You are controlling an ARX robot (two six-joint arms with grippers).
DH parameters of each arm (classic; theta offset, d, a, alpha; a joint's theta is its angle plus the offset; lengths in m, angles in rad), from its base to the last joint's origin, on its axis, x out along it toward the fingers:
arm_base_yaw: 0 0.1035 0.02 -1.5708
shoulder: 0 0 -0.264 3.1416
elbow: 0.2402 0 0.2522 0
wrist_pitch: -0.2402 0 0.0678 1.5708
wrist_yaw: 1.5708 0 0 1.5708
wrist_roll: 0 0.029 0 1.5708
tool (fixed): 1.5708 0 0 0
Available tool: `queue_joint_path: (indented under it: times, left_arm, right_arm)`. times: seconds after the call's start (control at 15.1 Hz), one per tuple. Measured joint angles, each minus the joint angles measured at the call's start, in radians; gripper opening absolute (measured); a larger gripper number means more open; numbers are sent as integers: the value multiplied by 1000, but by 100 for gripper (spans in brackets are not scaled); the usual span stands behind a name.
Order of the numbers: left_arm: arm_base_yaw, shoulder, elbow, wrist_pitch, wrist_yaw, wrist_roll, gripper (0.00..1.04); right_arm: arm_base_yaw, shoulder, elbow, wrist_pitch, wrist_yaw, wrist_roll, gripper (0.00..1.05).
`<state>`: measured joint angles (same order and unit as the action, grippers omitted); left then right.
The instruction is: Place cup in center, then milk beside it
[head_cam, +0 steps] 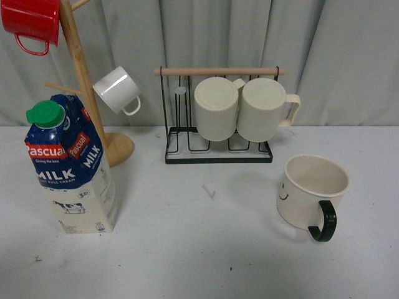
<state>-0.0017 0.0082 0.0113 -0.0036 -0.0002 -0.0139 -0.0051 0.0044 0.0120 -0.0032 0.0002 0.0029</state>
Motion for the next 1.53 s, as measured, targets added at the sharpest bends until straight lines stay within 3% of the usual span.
queue_joint_path:
  times: [0.73,0.8,0.86,0.93,1.0,1.06,1.13,1.26,1.53]
  left_arm:
    - [0,0,0,0,0,0,98]
    - [0,0,0,0,0,0,98]
    - [0,0,0,1,3,0,98]
    - [0,0,0,0,0,0,98]
    - [0,0,0,0,-1,0,98]
    - [0,0,0,0,0,0,98]
    - [0,0,0,0,0,0,98]
    - [0,0,0,0,0,0,98]
    - [0,0,0,0,0,0,98]
  right_arm:
    - [0,0,0,0,0,0,98]
    - [-32,23,6,-15,-98,-23,98]
    - [-173,243,27,157,-368,-94,98]
    - [-202,470,66,369,-451,-122,98]
    - [-172,713,143,584,-403,-135,98]
    - [-130,979,271,741,-280,-123,98]
    - [-97,1169,393,743,-173,-89,98]
    - [-25,1483,628,549,-32,12,98]
    - [93,1876,1072,73,7,182,98]
